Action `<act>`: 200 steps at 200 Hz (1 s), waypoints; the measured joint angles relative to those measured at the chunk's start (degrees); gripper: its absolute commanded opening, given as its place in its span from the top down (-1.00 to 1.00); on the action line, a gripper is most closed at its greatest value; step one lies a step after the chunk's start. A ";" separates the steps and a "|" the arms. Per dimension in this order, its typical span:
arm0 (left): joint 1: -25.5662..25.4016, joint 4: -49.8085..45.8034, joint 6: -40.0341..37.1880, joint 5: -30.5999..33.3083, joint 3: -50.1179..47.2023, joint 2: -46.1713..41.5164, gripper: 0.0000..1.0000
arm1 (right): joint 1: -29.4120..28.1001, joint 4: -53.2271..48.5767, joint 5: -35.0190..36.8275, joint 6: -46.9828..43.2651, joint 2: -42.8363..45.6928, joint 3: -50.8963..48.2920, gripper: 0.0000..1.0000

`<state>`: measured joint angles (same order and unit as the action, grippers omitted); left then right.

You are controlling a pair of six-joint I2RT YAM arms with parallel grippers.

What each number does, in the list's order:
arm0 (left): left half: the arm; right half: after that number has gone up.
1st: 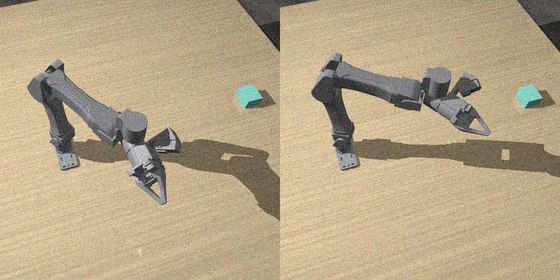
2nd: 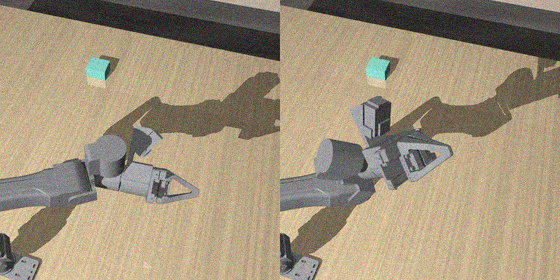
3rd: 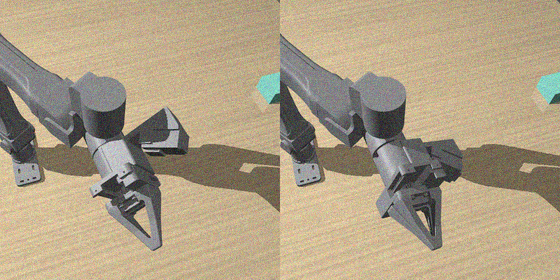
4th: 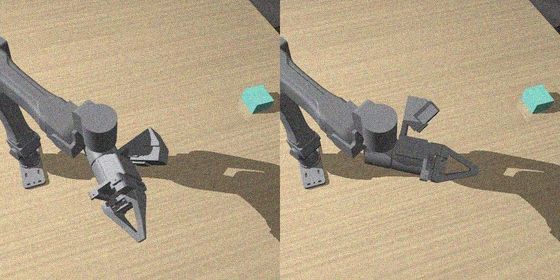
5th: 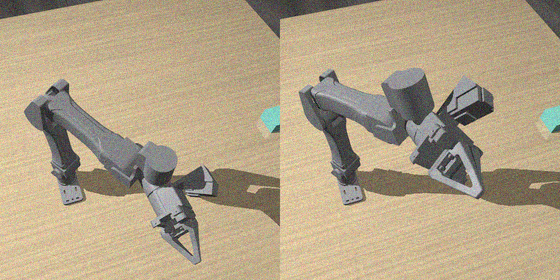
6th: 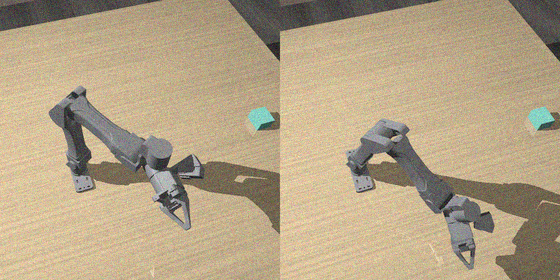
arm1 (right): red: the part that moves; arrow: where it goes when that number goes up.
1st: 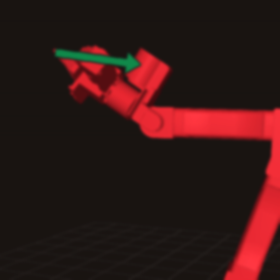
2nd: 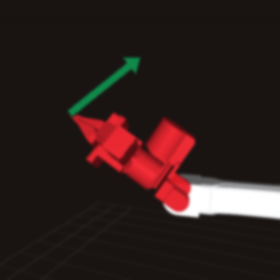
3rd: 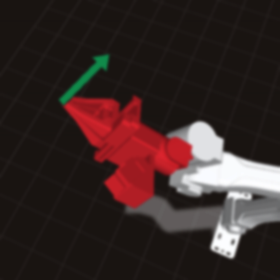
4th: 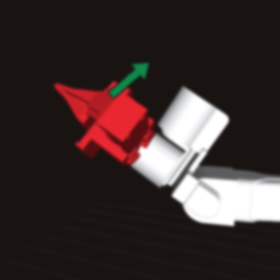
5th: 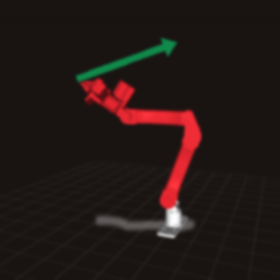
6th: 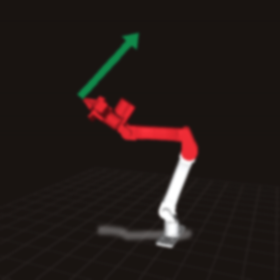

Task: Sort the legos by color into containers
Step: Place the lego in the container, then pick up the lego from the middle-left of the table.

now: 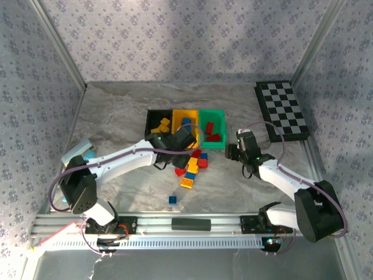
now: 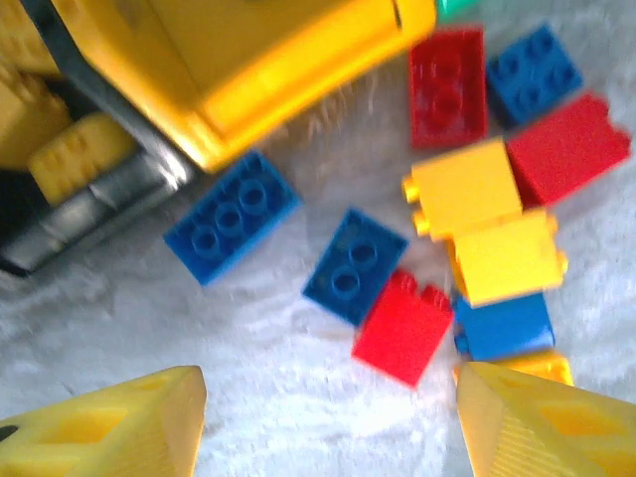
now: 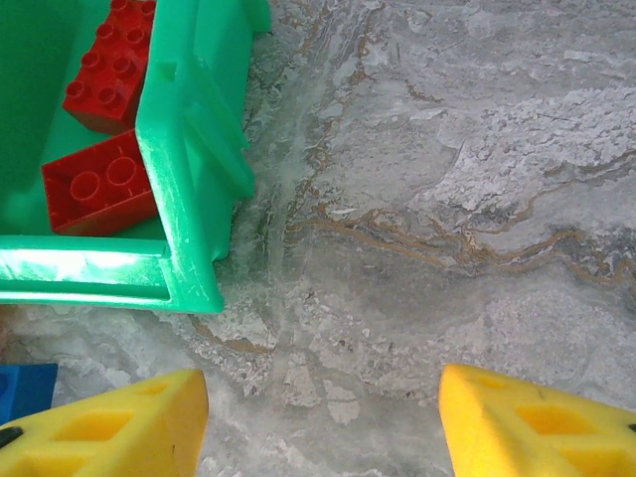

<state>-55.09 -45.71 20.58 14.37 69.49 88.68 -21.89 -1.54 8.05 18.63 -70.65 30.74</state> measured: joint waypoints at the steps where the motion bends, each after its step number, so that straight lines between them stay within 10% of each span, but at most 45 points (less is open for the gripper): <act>1: 0.00 -0.02 0.04 -0.13 -0.11 -0.07 -0.33 | -0.02 -0.02 0.00 0.00 -0.07 0.02 -0.29; 200: -10.34 0.44 13.62 -21.51 -16.74 0.81 -0.36 | -1.31 0.09 0.02 0.00 -2.14 0.83 -0.29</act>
<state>-65.43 -45.28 34.20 -7.14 52.75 89.49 -23.20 -1.45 8.08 18.63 -72.79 31.57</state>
